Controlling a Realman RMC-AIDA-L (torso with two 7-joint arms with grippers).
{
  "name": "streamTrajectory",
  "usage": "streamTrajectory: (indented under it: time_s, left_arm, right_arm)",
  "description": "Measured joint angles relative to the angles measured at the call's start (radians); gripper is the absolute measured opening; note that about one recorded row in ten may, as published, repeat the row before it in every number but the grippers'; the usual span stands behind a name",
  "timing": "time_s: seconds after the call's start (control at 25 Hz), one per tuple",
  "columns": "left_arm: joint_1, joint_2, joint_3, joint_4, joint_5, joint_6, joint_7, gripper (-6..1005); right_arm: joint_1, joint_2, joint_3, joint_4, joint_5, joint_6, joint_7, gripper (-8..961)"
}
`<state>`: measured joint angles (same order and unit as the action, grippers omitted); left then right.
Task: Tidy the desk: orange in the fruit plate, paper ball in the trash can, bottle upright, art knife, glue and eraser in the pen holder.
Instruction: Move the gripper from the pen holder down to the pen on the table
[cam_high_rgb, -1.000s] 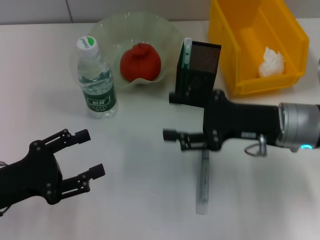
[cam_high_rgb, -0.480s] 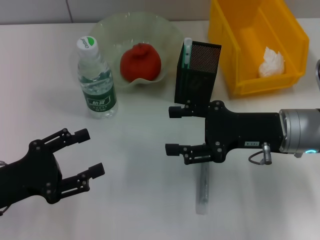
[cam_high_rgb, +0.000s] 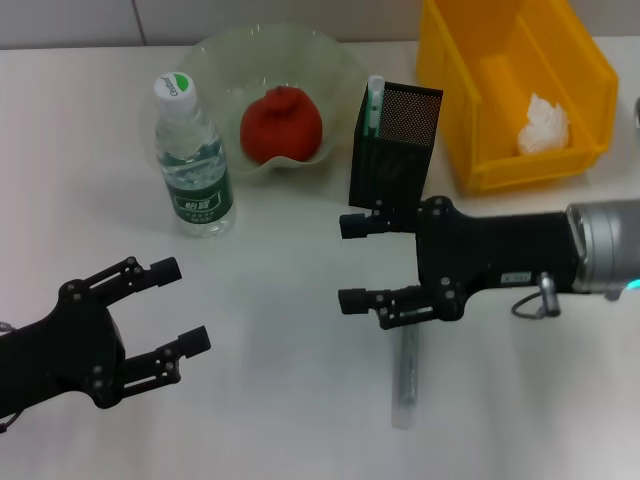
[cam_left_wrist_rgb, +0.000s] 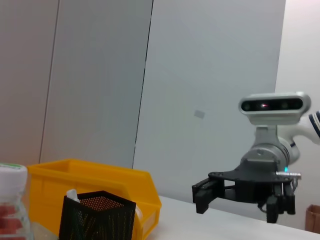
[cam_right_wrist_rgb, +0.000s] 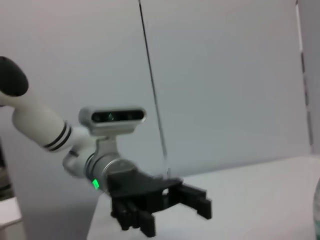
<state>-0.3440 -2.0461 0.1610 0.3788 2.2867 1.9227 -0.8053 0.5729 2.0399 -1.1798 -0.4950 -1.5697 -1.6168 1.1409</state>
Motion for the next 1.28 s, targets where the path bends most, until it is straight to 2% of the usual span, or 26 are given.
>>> streamTrajectory:
  time_s: [0.32,0.36,0.4,0.44,0.48,0.6,0.64,0.68,0.96,1.0,1.04,1.08,1.2,1.28]
  left_arm:
    - [-0.003,-0.006,0.000,0.000,-0.003,0.001,0.000,801]
    - [-0.003,-0.006,0.000,0.000,-0.003,0.001,0.000,801]
    - [-0.003,-0.007,0.000,0.000,-0.005,0.001,0.000,801]
    - [-0.004,-0.007,0.000,0.000,-0.008,0.001,-0.003,801]
    - [-0.005,-0.007,0.000,0.000,-0.008,0.001,-0.005,801]
    - [-0.009,-0.007,0.000,0.000,-0.009,0.002,-0.016,801]
    - [-0.011,-0.007,0.000,0.000,-0.009,0.002,-0.020,801]
    - [-0.011,-0.007,0.000,0.000,-0.009,0.002,-0.020,801]
    - [-0.015,-0.006,0.001,0.000,-0.018,0.004,-0.032,801]
    - [-0.015,-0.006,0.001,0.000,-0.021,0.005,-0.035,801]
    - [-0.015,-0.006,0.001,0.000,-0.021,0.005,-0.035,801]
    - [-0.015,-0.006,0.001,0.000,-0.021,0.005,-0.035,801]
    - [-0.015,-0.005,0.004,0.000,-0.021,0.006,-0.045,801]
    - [-0.015,-0.005,0.009,0.000,-0.020,0.006,-0.058,801]
  right_arm:
    - [0.051,-0.015,0.023,-0.298,-0.257,-0.054,0.373,812]
    - [0.093,-0.025,0.023,-0.342,-0.317,-0.084,0.447,812]
    - [0.093,-0.025,0.023,-0.342,-0.317,-0.084,0.447,812]
    - [0.143,-0.033,0.024,-0.366,-0.373,-0.117,0.502,812]
    - [0.143,-0.033,0.024,-0.366,-0.373,-0.117,0.502,812]
    - [0.227,-0.038,0.024,-0.397,-0.474,-0.168,0.578,812]
    - [0.275,-0.037,0.024,-0.420,-0.540,-0.194,0.614,812]
    - [0.275,-0.037,0.024,-0.420,-0.540,-0.194,0.614,812]
    - [0.431,-0.021,0.012,-0.435,-0.760,-0.242,0.693,811]
    - [0.445,-0.014,0.010,-0.433,-0.787,-0.244,0.697,811]
    - [0.470,0.007,0.008,-0.435,-0.857,-0.254,0.703,811]
    - [0.470,0.007,0.008,-0.435,-0.857,-0.254,0.703,811]
    - [0.490,0.037,-0.004,-0.452,-0.937,-0.269,0.706,811]
    - [0.497,0.042,-0.043,-0.452,-0.953,-0.272,0.712,811]
